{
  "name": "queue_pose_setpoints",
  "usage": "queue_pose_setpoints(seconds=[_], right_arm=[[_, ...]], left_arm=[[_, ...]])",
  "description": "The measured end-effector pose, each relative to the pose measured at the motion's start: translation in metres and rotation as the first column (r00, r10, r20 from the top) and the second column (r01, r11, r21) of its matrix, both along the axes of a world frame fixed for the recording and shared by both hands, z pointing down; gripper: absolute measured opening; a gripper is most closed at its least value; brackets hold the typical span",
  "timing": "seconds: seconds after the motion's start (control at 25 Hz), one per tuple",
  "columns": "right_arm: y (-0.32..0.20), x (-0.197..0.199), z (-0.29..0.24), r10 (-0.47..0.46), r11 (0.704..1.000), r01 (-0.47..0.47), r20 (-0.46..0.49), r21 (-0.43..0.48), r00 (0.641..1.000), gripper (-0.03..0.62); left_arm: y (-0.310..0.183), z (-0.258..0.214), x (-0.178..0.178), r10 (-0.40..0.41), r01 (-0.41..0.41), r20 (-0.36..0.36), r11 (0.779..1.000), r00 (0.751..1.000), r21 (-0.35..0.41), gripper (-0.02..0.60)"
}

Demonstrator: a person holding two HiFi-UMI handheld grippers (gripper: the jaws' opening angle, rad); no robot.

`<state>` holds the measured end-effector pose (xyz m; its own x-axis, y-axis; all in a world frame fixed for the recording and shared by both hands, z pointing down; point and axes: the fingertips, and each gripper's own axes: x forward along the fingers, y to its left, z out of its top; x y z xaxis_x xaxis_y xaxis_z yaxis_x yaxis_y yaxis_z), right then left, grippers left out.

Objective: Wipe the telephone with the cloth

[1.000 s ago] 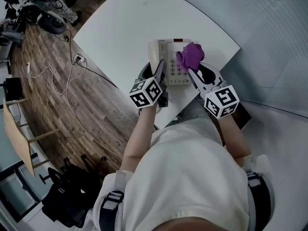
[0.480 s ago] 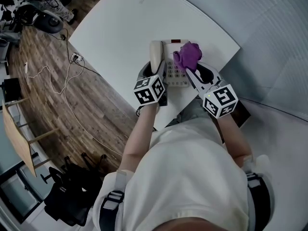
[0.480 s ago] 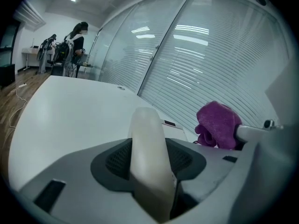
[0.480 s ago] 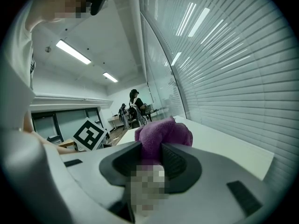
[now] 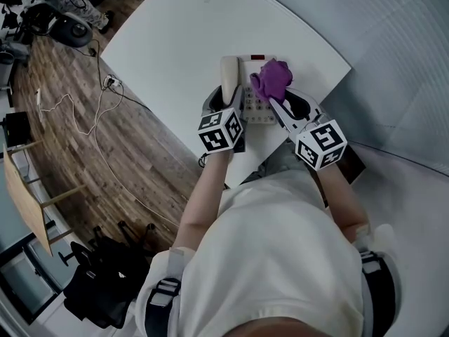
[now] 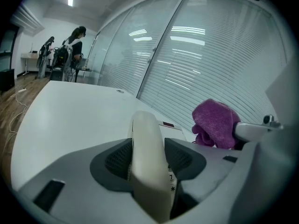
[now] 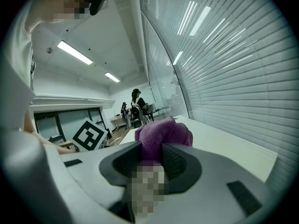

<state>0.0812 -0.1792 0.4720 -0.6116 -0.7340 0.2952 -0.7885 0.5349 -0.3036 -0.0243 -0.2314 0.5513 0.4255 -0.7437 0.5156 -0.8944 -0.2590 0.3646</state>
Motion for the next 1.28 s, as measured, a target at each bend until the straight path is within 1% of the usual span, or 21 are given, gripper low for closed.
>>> queue_pose_setpoints(seconds=[0.12, 0.32, 0.44, 0.52, 0.64, 0.84, 0.96, 1.08, 1.28], right_arm=[[0.004, -0.001, 0.0, -0.002, 1.0, 0.002, -0.003, 0.002, 1.0, 0.13], [0.012, -0.009, -0.006, -0.011, 1.0, 0.012, -0.012, 0.008, 1.0, 0.13], [0.019, -0.016, -0.008, -0.02, 1.0, 0.02, -0.015, 0.019, 1.0, 0.13], [0.025, -0.023, -0.01, -0.024, 0.999, 0.025, -0.014, 0.027, 1.0, 0.13], [0.036, -0.035, -0.014, -0.033, 0.999, 0.033, -0.011, 0.034, 0.999, 0.13], [0.053, -0.054, -0.021, -0.062, 0.997, 0.062, -0.02, 0.042, 0.998, 0.13], [0.063, -0.063, -0.021, -0.068, 0.997, 0.069, -0.028, 0.041, 0.997, 0.13], [0.075, -0.07, -0.022, -0.06, 0.997, 0.061, -0.034, 0.048, 0.998, 0.13], [0.091, -0.071, -0.032, -0.066, 0.996, 0.069, -0.039, 0.056, 0.997, 0.13]], left_arm=[[0.004, -0.006, -0.002, 0.002, -0.001, -0.012, 1.0, 1.0, 0.019, 0.222], [0.019, -0.019, -0.012, -0.032, 0.033, -0.065, 0.999, 0.997, 0.022, 0.221], [0.034, -0.023, -0.018, -0.047, 0.048, -0.122, 0.999, 0.991, 0.006, 0.174], [0.045, -0.026, -0.025, -0.058, 0.059, -0.143, 0.998, 0.988, 0.002, 0.138], [0.062, -0.031, -0.035, -0.063, 0.064, -0.149, 0.998, 0.987, 0.006, 0.078], [0.088, -0.041, -0.047, -0.055, 0.056, -0.162, 0.998, 0.985, 0.002, 0.038], [0.102, -0.043, -0.055, -0.057, 0.057, -0.172, 0.998, 0.983, -0.006, 0.023], [0.119, -0.047, -0.061, -0.045, 0.045, -0.18, 0.999, 0.983, -0.003, 0.021], [0.138, -0.059, -0.058, -0.02, 0.021, -0.173, 1.0, 0.985, 0.002, 0.021]])
